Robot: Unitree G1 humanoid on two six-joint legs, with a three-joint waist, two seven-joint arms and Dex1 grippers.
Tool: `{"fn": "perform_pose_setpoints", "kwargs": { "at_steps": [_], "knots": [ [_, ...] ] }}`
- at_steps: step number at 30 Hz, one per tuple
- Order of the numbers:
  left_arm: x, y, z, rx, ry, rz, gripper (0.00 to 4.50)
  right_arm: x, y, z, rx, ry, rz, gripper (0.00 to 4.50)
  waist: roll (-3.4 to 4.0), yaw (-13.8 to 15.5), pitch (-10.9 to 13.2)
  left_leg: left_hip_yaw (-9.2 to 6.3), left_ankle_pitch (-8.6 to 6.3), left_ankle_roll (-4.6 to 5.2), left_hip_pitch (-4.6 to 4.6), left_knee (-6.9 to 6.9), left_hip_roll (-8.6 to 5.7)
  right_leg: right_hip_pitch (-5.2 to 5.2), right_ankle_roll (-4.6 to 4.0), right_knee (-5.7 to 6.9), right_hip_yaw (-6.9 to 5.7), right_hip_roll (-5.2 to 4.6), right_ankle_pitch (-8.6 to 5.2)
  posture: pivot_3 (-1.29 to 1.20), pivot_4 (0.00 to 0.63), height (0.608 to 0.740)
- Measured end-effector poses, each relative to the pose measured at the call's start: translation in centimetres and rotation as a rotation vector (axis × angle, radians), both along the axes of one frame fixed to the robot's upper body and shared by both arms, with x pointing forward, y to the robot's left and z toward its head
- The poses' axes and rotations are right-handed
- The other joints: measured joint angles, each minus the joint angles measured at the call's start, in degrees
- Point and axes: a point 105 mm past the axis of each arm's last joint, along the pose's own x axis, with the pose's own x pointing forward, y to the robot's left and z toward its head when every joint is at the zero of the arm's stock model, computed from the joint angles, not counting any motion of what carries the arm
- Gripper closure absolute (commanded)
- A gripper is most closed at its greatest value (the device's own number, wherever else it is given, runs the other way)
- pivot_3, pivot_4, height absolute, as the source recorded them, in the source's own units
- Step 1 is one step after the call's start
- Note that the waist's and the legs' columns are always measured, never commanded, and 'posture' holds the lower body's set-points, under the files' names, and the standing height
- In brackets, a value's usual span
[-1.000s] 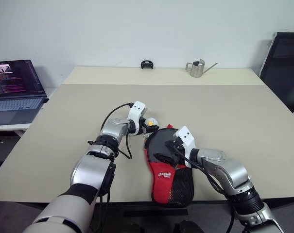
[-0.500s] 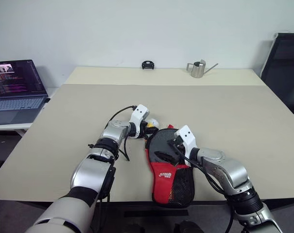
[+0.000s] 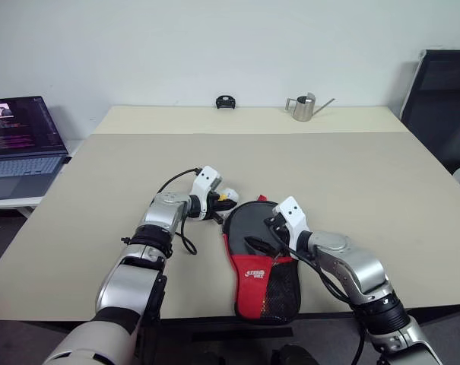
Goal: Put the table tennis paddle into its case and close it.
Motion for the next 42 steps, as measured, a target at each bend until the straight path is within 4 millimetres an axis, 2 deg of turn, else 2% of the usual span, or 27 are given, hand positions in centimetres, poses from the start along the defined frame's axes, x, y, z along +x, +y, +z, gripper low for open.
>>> {"fn": "perform_pose_setpoints", "kwargs": {
  "at_steps": [5, 9, 14, 21, 25, 35, 40, 42],
  "knots": [
    [-0.3, 0.9, 0.2, 0.017, 0.022, 0.012, 4.23, 0.3, 0.1, -0.6, -0.095, -0.037, 0.053, 0.0, -0.05, 0.0, -0.1, -0.03, 0.0, 0.0, 0.07, 0.01, 0.0, 0.08, 0.0, 0.02, -0.02, 0.0, 0.0, 0.0, 0.15, 0.74],
    [-0.5, 1.6, 0.0, 0.064, 0.037, -0.003, 4.23, 0.4, 0.4, -0.9, -0.104, -0.035, 0.06, 0.0, -0.2, 0.0, -0.3, -0.02, 0.0, 0.0, 0.17, 0.01, 0.01, 0.13, 0.0, 0.11, -0.02, 0.01, 0.0, 0.0, 0.15, 0.74],
    [0.0, 1.3, 0.1, 0.146, 0.032, -0.043, 4.23, 0.3, 0.8, -1.3, -0.096, -0.025, 0.057, 0.0, -0.36, 0.1, -0.5, -0.02, 0.0, 0.0, 0.25, 0.01, 0.0, 0.19, 0.0, 0.16, -0.05, 0.01, 0.0, 0.0, 0.15, 0.74],
    [1.8, -1.3, 1.8, 0.21, -0.062, -0.061, 4.23, 0.1, 1.2, -1.7, -0.064, -0.008, 0.03, 0.0, -0.5, 0.2, -0.6, 0.01, 0.0, 0.0, 0.28, 0.02, -0.01, 0.18, 0.0, 0.23, -0.06, 0.01, 0.0, 0.0, 0.15, 0.74],
    [2.2, -3.2, 1.3, 0.23, -0.088, -0.056, 4.23, 0.1, 1.3, -2.0, -0.054, -0.002, 0.009, 0.0, -0.48, 0.3, -1.0, 0.03, 0.0, 0.0, 0.32, 0.02, -0.01, 0.19, 0.0, 0.25, -0.04, 0.01, 0.0, 0.0, 0.15, 0.74],
    [2.6, -4.0, 0.2, 0.322, -0.149, -0.018, 4.23, 0.1, 0.6, -2.4, -0.05, 0.008, -0.032, 0.0, -0.52, 0.9, -1.5, 0.01, 0.0, 0.0, 0.37, 0.02, -0.03, 0.28, 0.01, 0.3, -0.11, 0.02, 0.0, 0.0, 0.15, 0.74],
    [3.2, -5.1, 0.6, 0.365, -0.222, 0.031, 4.23, -0.8, 0.1, -2.6, -0.048, 0.017, -0.045, 0.0, -0.52, 1.2, -1.6, -0.06, 0.0, 0.0, 0.38, 0.02, -0.04, 0.39, 0.02, 0.22, -0.17, 0.01, -0.01, 0.0, 0.15, 0.74],
    [3.6, -6.0, 1.5, 0.356, -0.265, 0.052, 4.23, -1.2, 0.0, -2.5, -0.049, 0.023, -0.047, 0.0, -0.52, 1.2, -1.6, -0.13, 0.0, 0.0, 0.4, 0.03, -0.04, 0.5, 0.03, 0.13, -0.24, 0.01, -0.01, 0.0, 0.15, 0.74]
  ]
}}
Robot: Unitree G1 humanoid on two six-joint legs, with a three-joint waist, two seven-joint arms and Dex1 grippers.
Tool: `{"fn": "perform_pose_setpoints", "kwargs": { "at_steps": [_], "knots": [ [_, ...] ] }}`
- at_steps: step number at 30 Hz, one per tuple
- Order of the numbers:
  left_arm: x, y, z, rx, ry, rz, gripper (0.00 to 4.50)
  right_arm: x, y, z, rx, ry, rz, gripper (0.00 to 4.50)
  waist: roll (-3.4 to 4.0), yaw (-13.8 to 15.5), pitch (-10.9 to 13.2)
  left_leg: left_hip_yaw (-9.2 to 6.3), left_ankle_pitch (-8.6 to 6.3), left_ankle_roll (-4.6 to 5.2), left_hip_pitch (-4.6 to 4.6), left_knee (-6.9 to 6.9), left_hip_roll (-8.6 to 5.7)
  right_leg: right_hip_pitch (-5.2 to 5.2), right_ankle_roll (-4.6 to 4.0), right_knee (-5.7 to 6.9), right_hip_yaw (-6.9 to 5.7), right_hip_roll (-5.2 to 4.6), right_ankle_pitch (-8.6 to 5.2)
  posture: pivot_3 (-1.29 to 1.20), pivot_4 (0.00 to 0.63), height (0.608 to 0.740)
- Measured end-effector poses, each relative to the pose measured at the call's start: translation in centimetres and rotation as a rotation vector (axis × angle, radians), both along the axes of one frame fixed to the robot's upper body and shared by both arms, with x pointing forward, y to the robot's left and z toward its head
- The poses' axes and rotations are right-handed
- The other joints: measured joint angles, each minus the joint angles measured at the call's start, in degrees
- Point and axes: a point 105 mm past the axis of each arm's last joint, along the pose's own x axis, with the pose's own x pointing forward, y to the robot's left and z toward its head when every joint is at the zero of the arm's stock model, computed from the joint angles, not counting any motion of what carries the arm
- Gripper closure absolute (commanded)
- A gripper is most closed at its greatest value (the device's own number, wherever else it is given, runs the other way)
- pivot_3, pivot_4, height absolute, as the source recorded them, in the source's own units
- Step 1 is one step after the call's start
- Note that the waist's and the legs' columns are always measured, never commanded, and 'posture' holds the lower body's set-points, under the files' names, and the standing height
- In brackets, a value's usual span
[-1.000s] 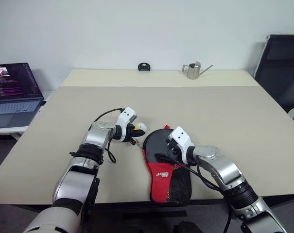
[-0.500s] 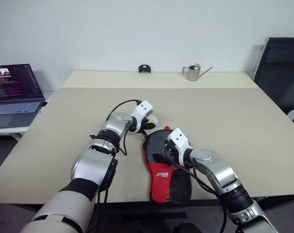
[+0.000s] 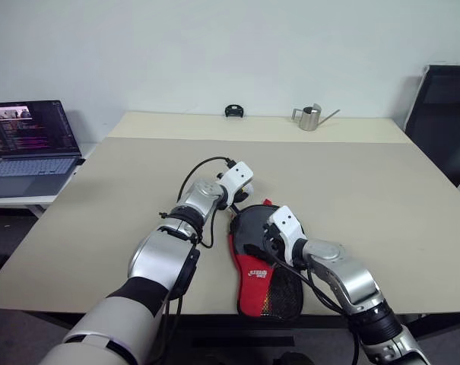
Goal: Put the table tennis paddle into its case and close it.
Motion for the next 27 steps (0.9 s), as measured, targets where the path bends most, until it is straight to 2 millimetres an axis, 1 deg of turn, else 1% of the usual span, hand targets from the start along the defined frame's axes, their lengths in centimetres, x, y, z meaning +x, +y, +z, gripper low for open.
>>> {"fn": "perform_pose_setpoints", "kwargs": {
  "at_steps": [3, 5, 10, 12, 18, 22, 25, 27],
  "knots": [
    [0.4, -1.4, 1.3, -0.015, -0.058, 0.009, 4.23, -0.4, -0.1, -0.1, -0.002, 0.012, -0.007, 0.0, 0.02, 0.0, 0.0, -0.12, -0.01, 0.01, 0.23, -0.04, 0.0, 0.36, 0.02, -0.24, -0.11, 0.0, 0.0, 0.0, 0.15, 0.74],
    [0.4, -2.1, 1.5, -0.012, -0.083, 0.012, 4.23, -0.7, -0.2, -0.2, -0.002, 0.019, -0.016, 0.0, 0.02, 0.0, 0.0, -0.11, -0.02, 0.02, 0.54, -0.11, 0.0, 0.63, 0.07, -0.32, -0.15, 0.0, -0.03, 0.0, 0.15, 0.74],
    [0.4, -3.7, 1.6, 0.004, -0.142, 0.035, 4.23, -1.3, -0.4, -0.2, -0.001, 0.026, -0.046, 0.0, 0.02, 0.1, 0.0, -0.14, -0.02, 0.01, 0.53, -0.1, -0.04, 0.65, 0.08, -0.31, -0.15, 0.0, -0.04, 0.0, 0.15, 0.74],
    [0.5, -4.2, 2.0, 0.027, -0.178, 0.042, 4.23, -1.5, -0.4, -0.2, 0.002, 0.027, -0.058, 0.0, 0.02, 0.1, 0.0, -0.14, -0.02, 0.01, 0.53, -0.11, -0.04, 0.65, 0.09, -0.31, -0.16, 0.0, -0.04, 0.0, 0.15, 0.74],
    [0.2, -6.6, 3.3, 0.085, -0.277, 0.015, 4.23, -2.4, -0.6, -0.3, 0.008, 0.033, -0.098, 0.0, 0.02, 0.6, 0.0, -0.15, -0.03, 0.01, 0.51, -0.12, -0.07, 0.65, 0.14, -0.34, -0.22, 0.0, -0.07, 0.0, 0.15, 0.74],
    [-0.3, -8.0, 2.8, 0.137, -0.289, -0.033, 4.23, -2.9, -0.7, -0.3, 0.017, 0.039, -0.117, 0.0, 0.02, 0.6, 0.0, -0.15, -0.03, 0.0, 0.51, -0.13, -0.07, 0.66, 0.16, -0.34, -0.24, 0.02, -0.08, 0.0, 0.15, 0.74],
    [-1.2, -9.1, 1.7, 0.167, -0.255, -0.1, 4.23, -2.9, -0.6, -0.3, 0.023, 0.041, -0.129, 0.0, 0.02, 0.6, 0.0, -0.15, -0.03, 0.0, 0.53, -0.14, -0.08, 0.67, 0.16, -0.36, -0.26, 0.08, -0.08, 0.0, 0.15, 0.74],
    [-1.7, -9.5, 0.7, 0.195, -0.229, -0.137, 4.23, -2.9, -0.5, -0.3, 0.027, 0.043, -0.131, 0.0, 0.03, 0.6, 0.0, -0.15, -0.03, 0.0, 0.54, -0.15, -0.06, 0.67, 0.16, -0.36, -0.25, 0.1, -0.08, 0.0, 0.15, 0.74]
  ]
}}
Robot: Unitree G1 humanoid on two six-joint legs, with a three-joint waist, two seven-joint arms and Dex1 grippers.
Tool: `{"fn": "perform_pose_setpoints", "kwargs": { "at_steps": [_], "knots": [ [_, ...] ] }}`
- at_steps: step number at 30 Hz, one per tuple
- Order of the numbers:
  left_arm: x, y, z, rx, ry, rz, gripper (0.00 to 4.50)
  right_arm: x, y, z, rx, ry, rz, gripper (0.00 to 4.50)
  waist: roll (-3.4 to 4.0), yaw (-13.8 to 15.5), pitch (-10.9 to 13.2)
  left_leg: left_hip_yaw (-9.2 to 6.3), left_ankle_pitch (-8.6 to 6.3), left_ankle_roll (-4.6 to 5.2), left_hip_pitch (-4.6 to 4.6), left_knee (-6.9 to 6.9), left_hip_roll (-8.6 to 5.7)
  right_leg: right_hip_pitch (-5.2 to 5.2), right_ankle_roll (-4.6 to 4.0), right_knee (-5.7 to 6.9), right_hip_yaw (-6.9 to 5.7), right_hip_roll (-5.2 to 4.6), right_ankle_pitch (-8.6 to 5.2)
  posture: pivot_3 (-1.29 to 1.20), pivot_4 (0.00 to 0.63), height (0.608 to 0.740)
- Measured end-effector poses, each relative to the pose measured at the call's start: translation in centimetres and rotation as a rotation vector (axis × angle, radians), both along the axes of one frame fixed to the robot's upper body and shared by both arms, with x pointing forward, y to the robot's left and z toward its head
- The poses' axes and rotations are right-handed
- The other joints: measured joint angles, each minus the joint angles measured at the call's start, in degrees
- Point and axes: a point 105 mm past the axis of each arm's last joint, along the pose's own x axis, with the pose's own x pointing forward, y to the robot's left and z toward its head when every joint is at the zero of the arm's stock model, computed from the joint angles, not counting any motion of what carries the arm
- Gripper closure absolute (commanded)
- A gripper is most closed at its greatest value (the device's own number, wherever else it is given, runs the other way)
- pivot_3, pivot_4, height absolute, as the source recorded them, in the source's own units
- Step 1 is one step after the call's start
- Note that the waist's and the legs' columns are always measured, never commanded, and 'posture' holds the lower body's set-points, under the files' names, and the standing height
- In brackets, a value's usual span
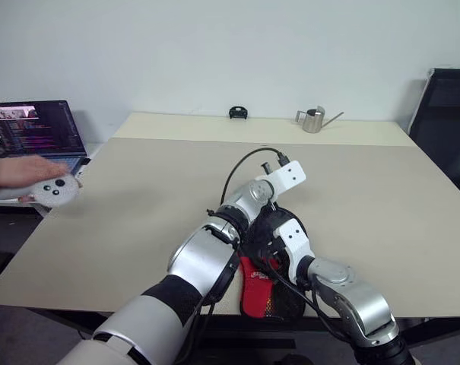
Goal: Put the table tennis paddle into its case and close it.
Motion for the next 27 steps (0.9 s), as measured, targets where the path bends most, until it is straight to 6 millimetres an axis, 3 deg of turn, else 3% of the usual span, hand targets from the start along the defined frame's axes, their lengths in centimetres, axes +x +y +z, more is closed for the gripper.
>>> {"fn": "perform_pose_setpoints", "kwargs": {
  "at_steps": [2, 5, 14, 27],
  "knots": [
    [-0.4, 0.2, -1.3, 0.041, 0.039, -0.017, 4.23, 0.0, 0.1, 0.0, 0.005, 0.002, -0.002, 0.0, 0.01, -0.1, 0.0, 0.0, 0.0, 0.0, 0.01, -0.02, 0.01, 0.0, 0.0, 0.0, 0.01, 0.02, 0.0, 0.0, 0.15, 0.74],
    [-0.9, 0.7, -3.0, 0.074, 0.088, -0.023, 3.29, 0.0, 0.2, 0.0, 0.009, 0.003, -0.006, 0.0, 0.01, -0.2, 0.0, 0.0, 0.0, 0.0, 0.01, -0.03, 0.02, -0.01, 0.0, 0.0, 0.01, 0.02, 0.0, 0.0, 0.15, 0.74],
    [0.1, 1.9, -1.8, 0.067, 0.039, 0.023, 0.08, 0.0, 0.3, 0.0, 0.008, 0.005, -0.007, 0.0, 0.05, -0.1, -0.1, -0.01, -0.01, 0.0, 0.08, -0.04, 0.04, 0.07, 0.24, -0.03, 0.02, -0.04, -0.14, 0.0, 0.15, 0.74],
    [-0.2, 1.8, -1.5, 0.021, 0.113, -0.014, 0.02, 1.2, 0.8, 0.1, -0.003, 0.017, 0.042, 0.0, 0.06, -1.0, 0.0, 0.0, 0.0, -0.01, 0.23, -0.04, 0.1, 0.13, 0.27, 0.0, 0.05, -0.08, -0.15, 0.0, 0.15, 0.74]
  ]
}}
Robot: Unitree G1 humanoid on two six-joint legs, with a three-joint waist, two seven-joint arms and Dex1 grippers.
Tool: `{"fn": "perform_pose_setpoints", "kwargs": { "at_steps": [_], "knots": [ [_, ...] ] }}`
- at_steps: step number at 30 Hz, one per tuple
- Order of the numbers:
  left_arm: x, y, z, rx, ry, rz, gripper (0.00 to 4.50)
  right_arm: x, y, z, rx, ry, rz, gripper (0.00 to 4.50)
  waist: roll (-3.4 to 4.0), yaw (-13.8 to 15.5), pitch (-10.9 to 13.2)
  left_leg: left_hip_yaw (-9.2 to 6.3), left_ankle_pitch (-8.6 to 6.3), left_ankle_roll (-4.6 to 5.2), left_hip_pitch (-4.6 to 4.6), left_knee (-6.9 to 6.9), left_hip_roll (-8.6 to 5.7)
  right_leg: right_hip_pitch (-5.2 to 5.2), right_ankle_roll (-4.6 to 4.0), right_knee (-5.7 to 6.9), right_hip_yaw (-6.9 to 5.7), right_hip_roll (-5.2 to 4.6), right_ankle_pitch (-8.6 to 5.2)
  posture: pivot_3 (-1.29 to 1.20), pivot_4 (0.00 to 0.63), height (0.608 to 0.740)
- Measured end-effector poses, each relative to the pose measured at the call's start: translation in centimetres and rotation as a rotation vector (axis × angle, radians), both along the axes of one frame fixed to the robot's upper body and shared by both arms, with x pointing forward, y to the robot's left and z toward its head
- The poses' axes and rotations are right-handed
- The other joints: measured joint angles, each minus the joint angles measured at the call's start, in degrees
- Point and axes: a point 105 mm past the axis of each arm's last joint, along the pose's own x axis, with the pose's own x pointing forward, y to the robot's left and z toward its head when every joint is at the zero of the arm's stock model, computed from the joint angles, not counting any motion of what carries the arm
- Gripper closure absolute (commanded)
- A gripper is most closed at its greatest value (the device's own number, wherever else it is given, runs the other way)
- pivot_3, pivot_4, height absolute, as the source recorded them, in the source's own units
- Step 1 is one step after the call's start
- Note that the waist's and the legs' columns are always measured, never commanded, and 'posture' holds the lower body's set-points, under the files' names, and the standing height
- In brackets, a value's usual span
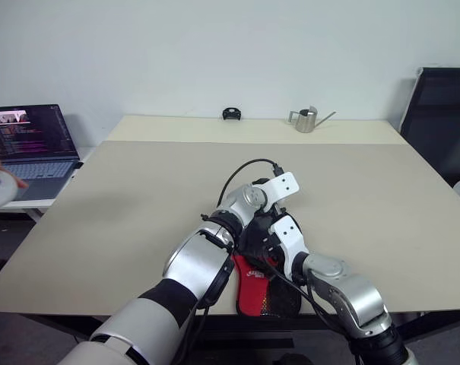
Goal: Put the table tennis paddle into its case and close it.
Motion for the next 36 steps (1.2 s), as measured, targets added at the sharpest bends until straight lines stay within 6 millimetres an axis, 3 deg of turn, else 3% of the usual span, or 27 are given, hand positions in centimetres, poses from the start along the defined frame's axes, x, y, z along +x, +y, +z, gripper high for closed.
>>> {"fn": "perform_pose_setpoints", "kwargs": {
  "at_steps": [3, 8, 19, 23, 28, 30, 36],
  "knots": [
    [0.3, 0.5, 0.6, -0.048, 0.018, 0.012, 0.02, 0.5, 0.0, 0.1, -0.004, -0.003, 0.011, 0.0, 0.02, 0.0, 0.0, 0.0, 0.01, -0.01, 0.02, 0.0, 0.02, -0.01, 0.0, 0.02, 0.01, 0.02, 0.0, 0.0, 0.15, 0.74],
    [1.3, 1.9, 3.3, -0.116, -0.011, 0.01, 0.02, 1.3, -0.2, 0.2, -0.009, -0.008, 0.019, 0.0, 0.02, 0.0, 0.0, 0.01, 0.0, -0.01, 0.0, 0.0, 0.01, -0.01, 0.0, 0.0, 0.02, 0.01, 0.0, 0.0, 0.15, 0.74],
    [2.4, 8.4, 6.9, -0.243, -0.018, 0.014, 0.02, 1.7, -1.7, 0.4, -0.015, -0.004, 0.041, 0.0, 0.08, 0.3, 0.1, -0.05, 0.0, -0.01, -0.1, 0.0, -0.05, -0.04, -0.07, -0.03, -0.07, -0.06, 0.04, 0.0, 0.15, 0.74],
    [1.2, 11.5, 7.4, -0.396, 0.022, -0.073, 0.02, 1.8, -3.4, 0.5, -0.027, 0.001, 0.028, 0.0, 0.12, 0.5, 0.1, -0.14, 0.0, -0.01, -0.13, -0.14, -0.07, -0.04, -0.29, -0.15, -0.04, -0.21, 0.17, 0.0, 0.15, 0.74],
    [-2.2, 13.3, 4.2, -0.513, 0.126, -0.158, 0.02, 1.6, -4.9, 1.0, -0.031, 0.016, 0.034, 0.0, 0.15, 0.7, 0.1, -0.24, 0.0, -0.01, -0.34, -0.39, -0.13, -0.14, -0.32, -0.43, -0.04, -0.32, 0.18, 0.0, 0.15, 0.74],
    [-3.8, 13.2, 3.4, -0.534, 0.157, -0.179, 0.02, 1.5, -5.4, 1.4, -0.025, 0.02, 0.039, 0.0, 0.15, 0.9, 0.2, -0.34, 0.0, -0.01, -0.44, -0.52, -0.13, -0.18, -0.33, -0.62, -0.1, -0.34, 0.19, 0.0, 0.15, 0.74],
    [-8.3, 10.8, 3.6, -0.545, 0.204, -0.287, 0.02, 0.2, -6.4, 2.3, 0.013, 0.068, 0.066, 0.0, 0.34, 1.5, 0.3, -0.57, 0.0, -0.01, -0.81, -0.65, -0.14, -0.26, -0.35, -1.04, -0.33, -0.36, 0.19, 0.0, 0.15, 0.74]
  ]
}}
